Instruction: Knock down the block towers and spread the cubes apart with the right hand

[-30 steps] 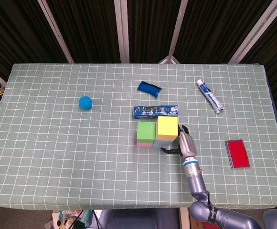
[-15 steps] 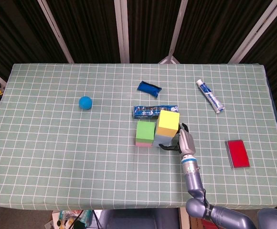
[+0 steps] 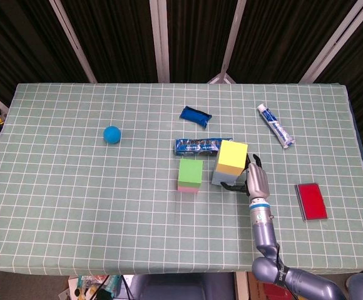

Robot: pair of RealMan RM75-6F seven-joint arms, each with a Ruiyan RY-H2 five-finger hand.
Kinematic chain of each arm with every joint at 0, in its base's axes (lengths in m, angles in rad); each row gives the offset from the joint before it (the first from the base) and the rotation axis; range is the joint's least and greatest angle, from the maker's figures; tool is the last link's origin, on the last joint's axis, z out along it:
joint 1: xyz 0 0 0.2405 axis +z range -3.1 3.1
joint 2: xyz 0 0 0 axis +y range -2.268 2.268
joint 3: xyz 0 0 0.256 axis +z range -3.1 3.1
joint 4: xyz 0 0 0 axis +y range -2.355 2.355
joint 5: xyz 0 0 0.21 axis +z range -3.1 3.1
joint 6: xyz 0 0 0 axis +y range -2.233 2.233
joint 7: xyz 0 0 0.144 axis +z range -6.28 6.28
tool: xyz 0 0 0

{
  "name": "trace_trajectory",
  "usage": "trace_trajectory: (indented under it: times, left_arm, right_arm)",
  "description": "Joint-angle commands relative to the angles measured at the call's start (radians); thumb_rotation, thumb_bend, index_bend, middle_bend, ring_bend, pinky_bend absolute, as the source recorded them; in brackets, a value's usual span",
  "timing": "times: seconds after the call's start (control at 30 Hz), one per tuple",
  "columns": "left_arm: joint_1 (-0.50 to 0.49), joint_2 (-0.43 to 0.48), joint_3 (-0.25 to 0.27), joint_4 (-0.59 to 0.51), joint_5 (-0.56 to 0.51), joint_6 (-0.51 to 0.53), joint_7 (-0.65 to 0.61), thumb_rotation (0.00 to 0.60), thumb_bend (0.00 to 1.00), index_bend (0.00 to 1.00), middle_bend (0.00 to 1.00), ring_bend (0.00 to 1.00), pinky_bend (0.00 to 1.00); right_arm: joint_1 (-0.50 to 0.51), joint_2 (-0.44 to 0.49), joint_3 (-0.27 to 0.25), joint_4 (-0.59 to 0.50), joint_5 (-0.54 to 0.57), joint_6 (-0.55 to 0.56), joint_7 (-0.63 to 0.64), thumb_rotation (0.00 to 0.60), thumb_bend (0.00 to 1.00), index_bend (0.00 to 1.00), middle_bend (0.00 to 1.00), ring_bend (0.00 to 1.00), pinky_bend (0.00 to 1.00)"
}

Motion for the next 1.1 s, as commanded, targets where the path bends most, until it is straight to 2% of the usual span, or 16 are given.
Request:
trace_trajectory:
  times: [0.03,0.23,0.33,0.47,0.63,0.9,1.1]
  left_arm:
    - [-0.001,-0.001,-0.001,-0.001,0.0,0.0,-0.002,0.6,0.25,0.1,0.0,0.0,0.0]
    - [0.001,0.0,0.001,-0.001,0.003,0.003,-0.001,0.6,0.25,0.1,0.0,0.0,0.0]
    - [0.002,0.0,0.001,-0.001,0.003,0.004,-0.002,0.6,0.25,0.1,0.0,0.0,0.0]
    - [0.001,0.0,0.001,-0.002,0.002,0.002,-0.002,0.6,0.25,0.1,0.0,0.0,0.0]
    - [0.001,0.0,0.002,-0.002,0.004,0.003,-0.002,0.6,0.25,0.1,0.0,0.0,0.0]
    - [-0.001,-0.001,0.002,-0.004,0.001,-0.003,0.005,0.6,0.25,0.1,0.0,0.0,0.0]
    - [0.002,0.001,0.003,-0.005,0.005,0.002,0.002,0.6,0.26,0.11,0.0,0.0,0.0]
  right_arm:
    - [-0.009,0.061,0.015,-0.066,0.044,-0.024,-0.036,0.6,0.09,0.14,0.58,0.54,0.04]
    - [0.005,0.206,0.032,-0.222,0.247,-0.099,-0.206,0.6,0.13,0.14,0.63,0.57,0.04]
    - [0.033,0.266,0.023,-0.264,0.332,-0.095,-0.328,0.6,0.13,0.14,0.63,0.57,0.04]
    - [0.081,0.294,-0.023,-0.272,0.387,0.013,-0.547,0.6,0.13,0.14,0.63,0.57,0.04]
    - [0.114,0.289,-0.034,-0.267,0.461,0.126,-0.702,0.6,0.13,0.15,0.63,0.57,0.04]
    - [0.155,0.305,-0.021,-0.298,0.561,0.285,-0.884,0.6,0.13,0.14,0.63,0.57,0.04]
    - [0.162,0.293,0.01,-0.282,0.57,0.378,-0.902,0.6,0.13,0.15,0.63,0.57,0.04]
